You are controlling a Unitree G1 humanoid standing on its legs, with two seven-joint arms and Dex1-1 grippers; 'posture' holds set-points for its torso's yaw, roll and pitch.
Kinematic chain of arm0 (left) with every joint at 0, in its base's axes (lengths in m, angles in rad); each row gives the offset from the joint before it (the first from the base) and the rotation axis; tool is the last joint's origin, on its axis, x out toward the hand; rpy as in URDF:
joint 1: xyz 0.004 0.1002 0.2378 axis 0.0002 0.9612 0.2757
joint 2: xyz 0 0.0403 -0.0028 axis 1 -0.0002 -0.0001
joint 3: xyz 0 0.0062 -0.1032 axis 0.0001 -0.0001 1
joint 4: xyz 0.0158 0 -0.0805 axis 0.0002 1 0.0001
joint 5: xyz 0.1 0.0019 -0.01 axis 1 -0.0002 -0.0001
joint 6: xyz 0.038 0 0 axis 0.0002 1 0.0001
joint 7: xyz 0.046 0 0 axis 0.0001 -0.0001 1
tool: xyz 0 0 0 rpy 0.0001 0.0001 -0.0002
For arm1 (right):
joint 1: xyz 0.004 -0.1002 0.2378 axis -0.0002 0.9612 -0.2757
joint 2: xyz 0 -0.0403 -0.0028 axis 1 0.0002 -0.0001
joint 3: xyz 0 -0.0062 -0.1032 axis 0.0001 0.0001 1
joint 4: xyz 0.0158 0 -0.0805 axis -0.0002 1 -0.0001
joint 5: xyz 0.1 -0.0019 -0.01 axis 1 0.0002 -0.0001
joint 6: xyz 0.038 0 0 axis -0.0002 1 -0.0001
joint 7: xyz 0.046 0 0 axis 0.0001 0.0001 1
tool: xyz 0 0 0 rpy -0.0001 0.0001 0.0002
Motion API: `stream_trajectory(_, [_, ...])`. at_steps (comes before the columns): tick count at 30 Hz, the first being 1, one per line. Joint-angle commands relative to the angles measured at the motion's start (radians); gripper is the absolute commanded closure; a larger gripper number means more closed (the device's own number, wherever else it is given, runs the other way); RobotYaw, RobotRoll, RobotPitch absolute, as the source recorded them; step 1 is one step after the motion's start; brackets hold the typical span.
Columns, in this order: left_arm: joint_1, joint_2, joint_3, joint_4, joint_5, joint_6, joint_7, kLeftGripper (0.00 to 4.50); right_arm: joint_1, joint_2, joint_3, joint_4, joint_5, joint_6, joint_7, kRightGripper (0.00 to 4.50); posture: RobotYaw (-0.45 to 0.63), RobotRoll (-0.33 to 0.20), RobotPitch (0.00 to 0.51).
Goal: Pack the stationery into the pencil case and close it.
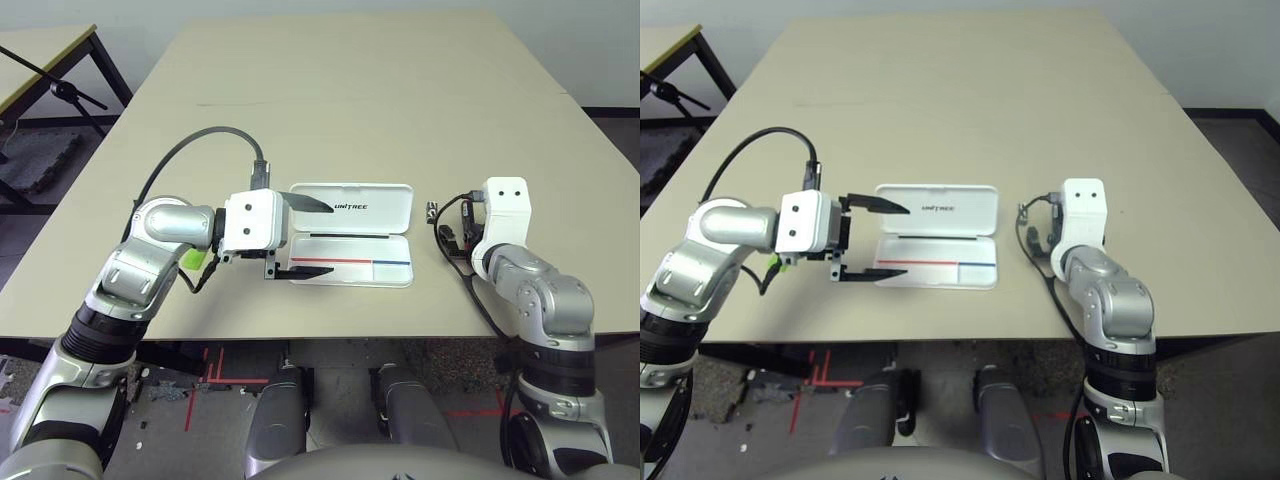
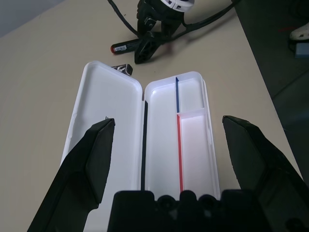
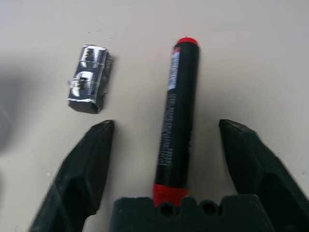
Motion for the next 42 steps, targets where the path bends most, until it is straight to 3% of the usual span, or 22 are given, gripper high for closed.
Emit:
stream_trajectory(1, [0.003, 0.001, -0.013, 0.000, 0.010, -0.010, -0.003, 0.00, -0.007, -0.001, -0.030, 0.034, -0.007, 0.008, -0.014, 1.37, -0.01, 0.000, 0.114])
stream_trajectory(8, [0.012, 0.005, -0.011, -0.004, 0.012, -0.012, 0.001, 0.00, -0.034, -0.012, -0.058, 0.080, -0.011, -0.009, -0.026, 3.95, 0.00, 0.000, 0.114])
stream_trajectory(13, [0.014, 0.007, -0.011, -0.004, 0.015, -0.013, 0.003, 0.00, -0.058, -0.050, -0.053, 0.106, -0.006, -0.026, -0.002, 3.96, 0.00, 0.000, 0.114])
stream_trajectory(16, [0.017, 0.008, -0.011, -0.002, 0.016, -0.016, 0.002, 0.00, -0.075, -0.128, -0.010, 0.128, 0.009, -0.044, 0.081, 3.96, 0.00, 0.000, 0.114])
stream_trajectory(26, [0.024, 0.013, -0.012, 0.023, 0.022, -0.045, -0.010, 0.00, -0.098, -0.624, 0.277, 0.181, 0.043, -0.346, 0.727, 3.96, -0.01, 0.000, 0.111])
stream_trajectory(31, [0.024, 0.014, -0.014, 0.024, 0.026, -0.049, -0.010, 0.00, -0.011, -0.807, 0.309, 0.146, 0.080, -0.598, 1.054, 3.96, -0.01, 0.000, 0.109])
stream_trajectory(35, [0.031, 0.018, -0.013, 0.013, 0.027, -0.044, -0.005, 0.00, 0.008, -0.871, 0.301, 0.195, 0.069, -0.749, 1.188, 3.96, 0.00, 0.000, 0.106])
stream_trajectory(42, [0.041, 0.021, -0.010, -0.003, 0.028, -0.033, 0.006, 0.00, -0.003, -0.888, 0.312, 0.220, 0.075, -0.907, 1.338, 3.96, 0.01, 0.000, 0.103])
